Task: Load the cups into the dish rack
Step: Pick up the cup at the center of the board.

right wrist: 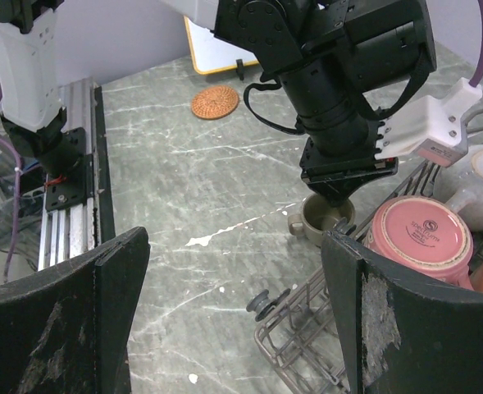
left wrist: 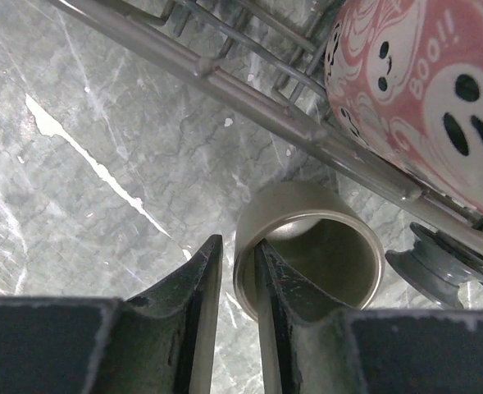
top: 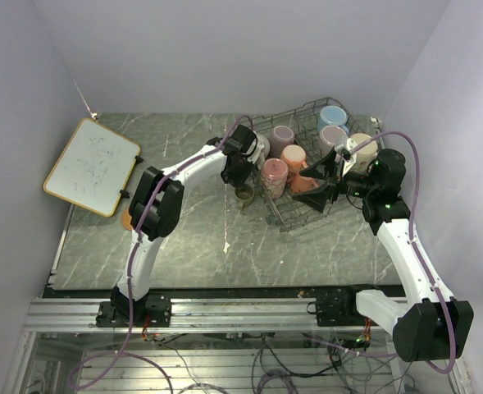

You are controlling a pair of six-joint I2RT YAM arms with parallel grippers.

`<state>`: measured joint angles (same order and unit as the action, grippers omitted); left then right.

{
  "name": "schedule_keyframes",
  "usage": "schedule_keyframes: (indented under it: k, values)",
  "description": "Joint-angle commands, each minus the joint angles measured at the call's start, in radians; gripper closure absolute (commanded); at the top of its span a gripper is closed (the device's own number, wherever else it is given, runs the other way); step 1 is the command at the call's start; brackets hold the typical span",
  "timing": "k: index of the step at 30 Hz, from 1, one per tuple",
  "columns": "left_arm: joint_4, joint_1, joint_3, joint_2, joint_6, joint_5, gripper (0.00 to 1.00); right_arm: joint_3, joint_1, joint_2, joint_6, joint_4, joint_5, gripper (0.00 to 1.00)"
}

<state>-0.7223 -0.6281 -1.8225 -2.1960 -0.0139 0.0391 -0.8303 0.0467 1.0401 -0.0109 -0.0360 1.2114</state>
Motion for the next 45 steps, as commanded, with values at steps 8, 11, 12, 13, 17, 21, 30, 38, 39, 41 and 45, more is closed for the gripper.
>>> schedule_keyframes:
  k: [8,11,12,13,17,21,30,38,39,41,45]
  values:
    - [0.000,0.009,-0.020,-0.010,0.005,0.047,0.79,-0.023,-0.005,-0.016,0.011,-0.004,-0.009,0.15]
    - [0.001,0.010,-0.010,-0.003,0.002,0.038,0.92,-0.025,-0.004,-0.018,0.014,0.000,-0.011,0.15]
    - [-0.001,0.010,-0.007,0.000,0.001,0.039,0.93,-0.026,-0.004,-0.019,0.015,0.001,-0.012,0.15]
    - [-0.005,0.011,-0.004,0.005,-0.001,0.038,0.93,-0.026,-0.004,-0.018,0.015,0.001,-0.012,0.15]
    - [0.013,0.014,0.053,0.059,-0.011,0.011,0.93,-0.024,-0.007,-0.020,0.014,0.000,-0.012,0.15]
    - [0.044,0.016,0.139,0.157,-0.030,-0.035,0.93,-0.019,-0.008,-0.018,0.004,-0.012,-0.005,0.15]
    - [0.174,0.016,0.420,0.463,-0.107,-0.111,0.93,-0.004,-0.015,-0.018,-0.016,-0.042,0.008,0.15]
    - [0.442,0.016,0.750,0.810,-0.254,0.013,0.93,0.032,-0.022,-0.020,-0.086,-0.133,0.045,0.15]
    - [0.477,0.016,0.788,0.855,-0.278,0.024,0.93,0.040,-0.023,-0.020,-0.107,-0.156,0.053,0.15]
    - [0.543,0.016,0.859,0.944,-0.327,0.050,0.93,0.062,-0.024,-0.017,-0.159,-0.220,0.079,0.15]
    - [0.714,0.016,1.017,1.141,-0.452,0.075,0.93,0.112,-0.024,-0.012,-0.280,-0.376,0.117,0.15]
